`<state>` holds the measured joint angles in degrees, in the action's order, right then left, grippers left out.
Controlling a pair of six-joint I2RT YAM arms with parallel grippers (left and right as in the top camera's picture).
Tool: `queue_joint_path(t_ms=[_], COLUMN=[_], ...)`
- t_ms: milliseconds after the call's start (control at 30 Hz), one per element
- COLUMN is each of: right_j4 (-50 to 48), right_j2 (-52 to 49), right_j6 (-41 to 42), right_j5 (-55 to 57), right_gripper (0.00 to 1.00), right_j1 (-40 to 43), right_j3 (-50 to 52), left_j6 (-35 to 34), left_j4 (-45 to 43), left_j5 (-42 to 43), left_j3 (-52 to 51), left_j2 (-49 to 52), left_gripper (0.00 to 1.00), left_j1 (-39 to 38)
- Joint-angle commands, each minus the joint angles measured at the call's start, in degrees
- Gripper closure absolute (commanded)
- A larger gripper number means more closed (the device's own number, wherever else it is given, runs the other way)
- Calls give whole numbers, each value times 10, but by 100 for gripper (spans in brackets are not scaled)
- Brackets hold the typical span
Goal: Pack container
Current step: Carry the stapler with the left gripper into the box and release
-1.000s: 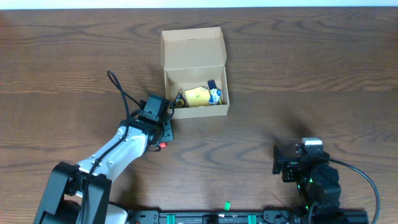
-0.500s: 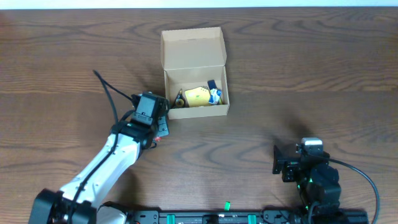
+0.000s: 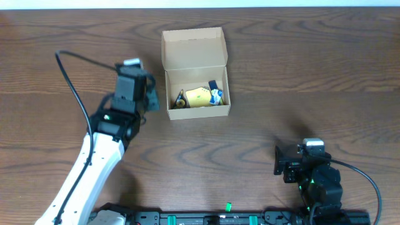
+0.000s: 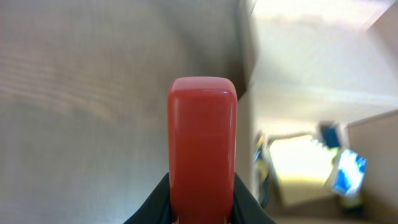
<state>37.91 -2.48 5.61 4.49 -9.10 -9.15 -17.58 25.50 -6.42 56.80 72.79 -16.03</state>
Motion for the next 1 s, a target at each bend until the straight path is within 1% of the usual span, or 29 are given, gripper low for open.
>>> queue_joint_path(t_ms=[0, 100, 200, 400, 700, 800, 967], right_j4=[3, 3, 3, 3, 3, 3, 3], right_j2=[4, 4, 4, 4, 4, 4, 4], right_j6=[-5, -5, -5, -5, -5, -5, -5], right_j5=[-1, -1, -1, -1, 0, -1, 0], right_gripper=[1, 1, 1, 1, 1, 1, 1], right_j1=[6, 6, 6, 6, 6, 6, 6], right_j3=[2, 2, 2, 2, 2, 2, 2], left_j6=[56, 63, 72, 74, 74, 73, 74], left_j4=[15, 30, 43, 49, 110, 153, 195], left_j5=[-11, -9, 18, 50, 89, 109, 110], left_j3=[69, 123, 171, 235, 280, 289, 289], left_j2=[30, 69, 113, 191, 267, 286, 309], left_gripper=[87, 87, 88, 87, 87, 85, 85], left_j1=[3, 2, -1, -40, -101, -104, -103])
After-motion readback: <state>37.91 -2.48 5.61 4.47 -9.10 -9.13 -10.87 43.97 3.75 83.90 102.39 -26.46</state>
